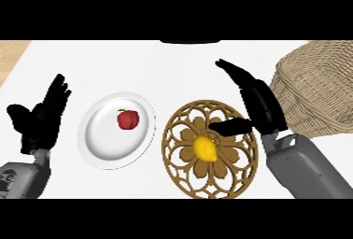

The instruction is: Pick the lemon from the placemat and place it in the basket

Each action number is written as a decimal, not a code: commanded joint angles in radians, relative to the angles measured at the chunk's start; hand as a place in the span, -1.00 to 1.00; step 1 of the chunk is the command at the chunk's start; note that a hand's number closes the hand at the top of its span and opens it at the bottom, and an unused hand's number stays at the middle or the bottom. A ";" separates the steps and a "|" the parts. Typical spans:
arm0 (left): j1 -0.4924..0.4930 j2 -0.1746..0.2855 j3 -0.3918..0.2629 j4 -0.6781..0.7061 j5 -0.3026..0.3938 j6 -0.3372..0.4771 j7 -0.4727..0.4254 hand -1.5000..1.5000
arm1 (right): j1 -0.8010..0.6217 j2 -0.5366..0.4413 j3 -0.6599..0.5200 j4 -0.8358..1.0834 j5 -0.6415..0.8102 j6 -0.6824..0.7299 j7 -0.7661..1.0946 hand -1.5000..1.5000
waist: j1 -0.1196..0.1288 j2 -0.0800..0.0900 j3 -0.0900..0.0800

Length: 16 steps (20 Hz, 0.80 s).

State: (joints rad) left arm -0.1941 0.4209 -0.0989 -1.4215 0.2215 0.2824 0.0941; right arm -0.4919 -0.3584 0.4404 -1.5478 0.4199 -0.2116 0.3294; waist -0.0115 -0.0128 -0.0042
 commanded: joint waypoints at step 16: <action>0.053 -0.045 0.029 -0.026 -0.039 -0.049 0.003 0.00 | -0.027 -0.109 -0.086 -0.399 -0.311 0.683 0.641 -1.00 | 0.012 0.011 0.004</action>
State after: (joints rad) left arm -0.1764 0.4009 -0.0740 -1.4445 0.1962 0.2537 0.1108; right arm -0.5448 -0.5195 0.3795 -1.8878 0.0972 0.4513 0.8869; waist -0.0064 -0.0044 -0.0009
